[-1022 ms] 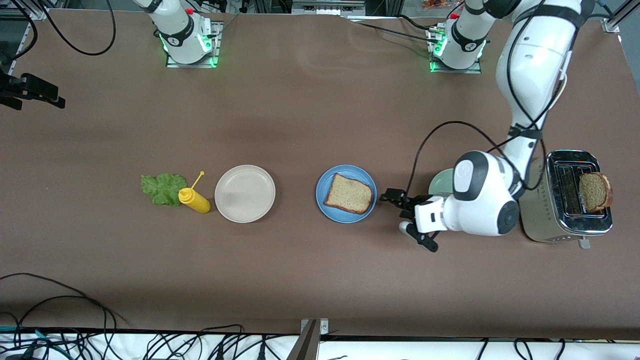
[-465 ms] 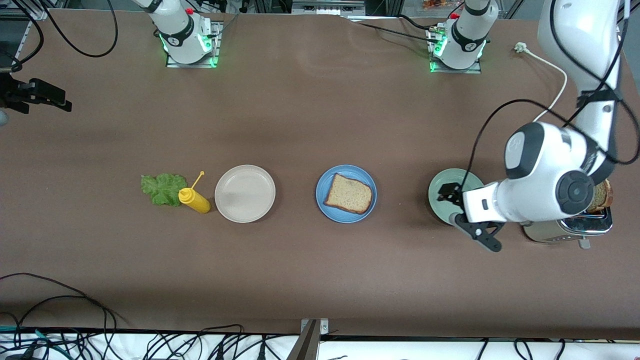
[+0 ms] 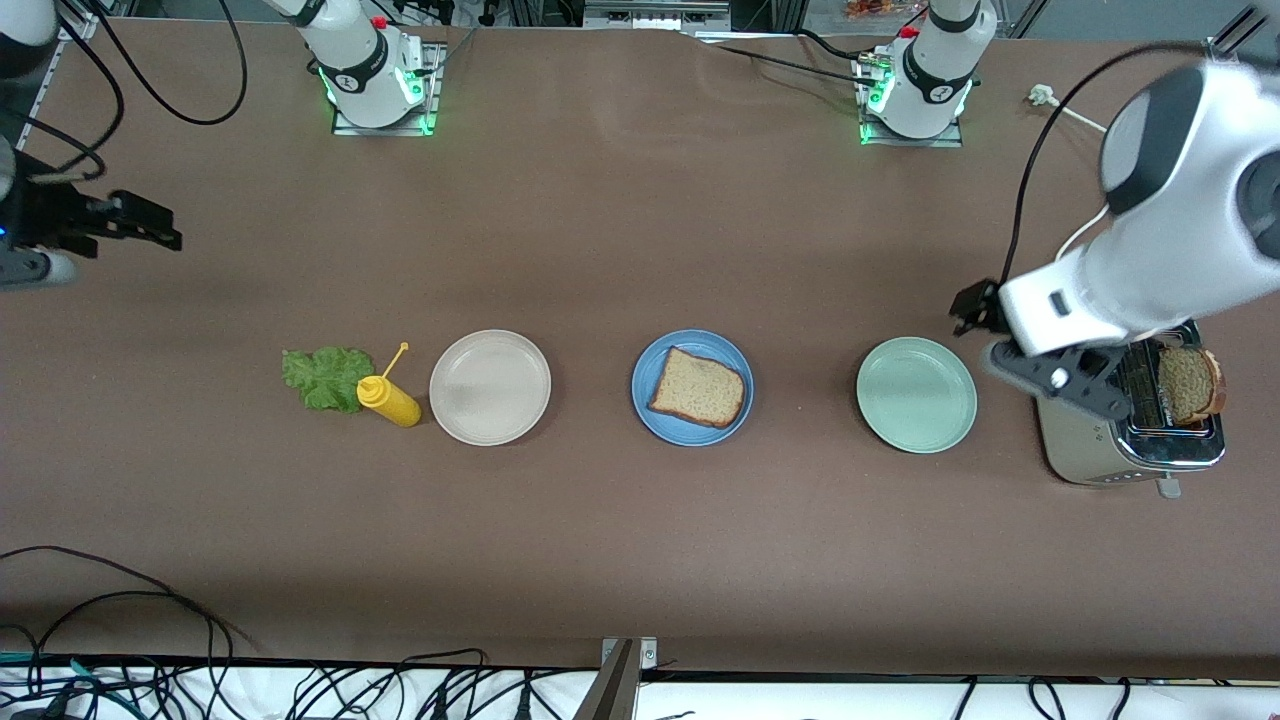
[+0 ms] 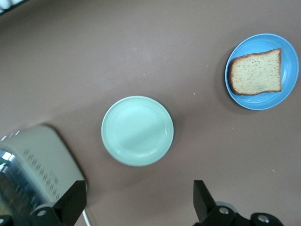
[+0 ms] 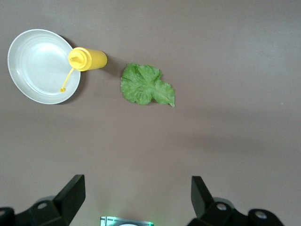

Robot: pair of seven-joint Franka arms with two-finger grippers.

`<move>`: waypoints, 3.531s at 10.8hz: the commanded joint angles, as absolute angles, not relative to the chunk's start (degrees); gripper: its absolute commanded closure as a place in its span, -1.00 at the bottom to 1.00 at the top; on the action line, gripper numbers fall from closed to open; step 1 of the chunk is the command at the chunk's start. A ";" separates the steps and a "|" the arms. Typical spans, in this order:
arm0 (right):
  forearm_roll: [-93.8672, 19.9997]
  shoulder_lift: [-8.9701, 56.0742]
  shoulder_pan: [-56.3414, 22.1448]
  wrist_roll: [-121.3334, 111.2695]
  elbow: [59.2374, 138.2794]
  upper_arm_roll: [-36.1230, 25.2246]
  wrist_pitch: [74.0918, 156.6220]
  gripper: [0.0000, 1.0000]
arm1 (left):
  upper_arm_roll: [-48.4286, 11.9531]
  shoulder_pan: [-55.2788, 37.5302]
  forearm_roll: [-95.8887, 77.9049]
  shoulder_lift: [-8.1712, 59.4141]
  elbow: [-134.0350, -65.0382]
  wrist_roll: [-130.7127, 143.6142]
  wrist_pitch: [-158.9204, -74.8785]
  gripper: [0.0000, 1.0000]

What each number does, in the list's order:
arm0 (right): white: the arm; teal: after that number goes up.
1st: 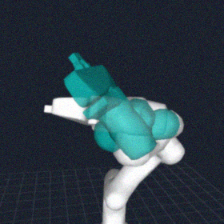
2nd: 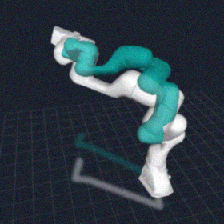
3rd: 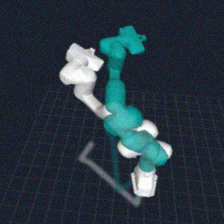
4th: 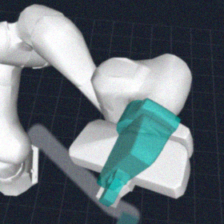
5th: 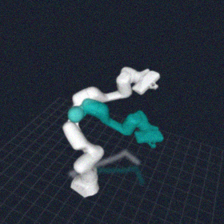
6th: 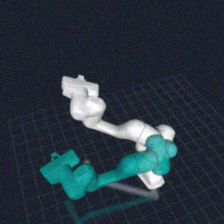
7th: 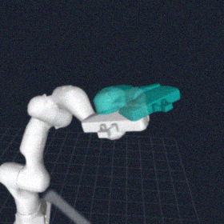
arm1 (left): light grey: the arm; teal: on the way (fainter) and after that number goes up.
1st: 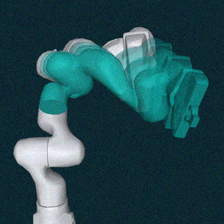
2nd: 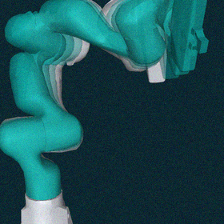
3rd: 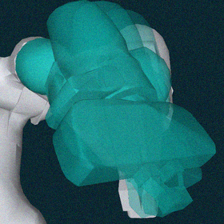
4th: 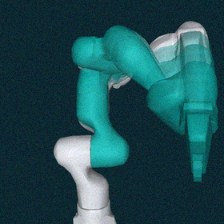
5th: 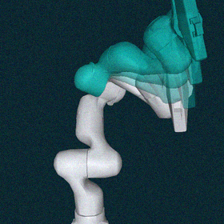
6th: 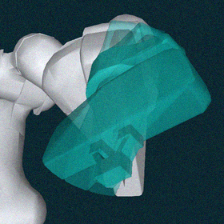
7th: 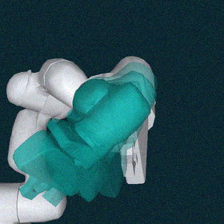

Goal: Make sandwich in blue plate with both arms
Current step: 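Raise the left gripper back while the right gripper reaches toward the lettuce, then grasp the green lettuce leaf with the right gripper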

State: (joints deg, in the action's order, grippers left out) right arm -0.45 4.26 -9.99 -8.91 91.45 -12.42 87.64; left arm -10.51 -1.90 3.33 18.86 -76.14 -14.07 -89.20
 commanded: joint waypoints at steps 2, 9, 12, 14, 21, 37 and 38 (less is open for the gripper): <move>-0.27 9.40 -10.72 -9.40 90.35 -12.48 90.52 -1.00 | -10.55 -0.70 5.10 8.63 -81.80 -10.20 -86.05 -1.00; -3.26 12.39 -1.65 -9.23 92.45 -5.07 95.97 -1.00 | -9.07 1.68 2.02 -3.16 -94.66 -8.10 -86.75 -1.00; -2.72 15.89 2.02 -8.70 93.08 -1.05 96.24 -1.00 | -3.78 -2.73 -1.14 -3.25 -95.45 -7.82 -87.45 -1.00; -2.72 18.80 1.24 -8.61 93.60 -1.05 98.59 -1.00 | -4.04 -2.64 -1.23 -2.82 -94.93 -8.00 -86.84 -1.00; -1.84 21.17 0.79 -9.58 110.99 -0.70 127.59 -1.00 | -3.78 -2.72 -1.05 -2.02 -93.78 -8.18 -85.78 -1.00; -1.85 27.69 0.88 -17.65 123.49 1.76 153.11 0.34 | -3.78 -2.72 -1.05 -1.93 -93.78 -8.00 -85.78 -1.00; -1.85 27.60 0.88 -18.27 123.40 1.76 152.84 0.89 | -3.78 -2.72 -1.05 -1.93 -93.78 -8.00 -85.78 -1.00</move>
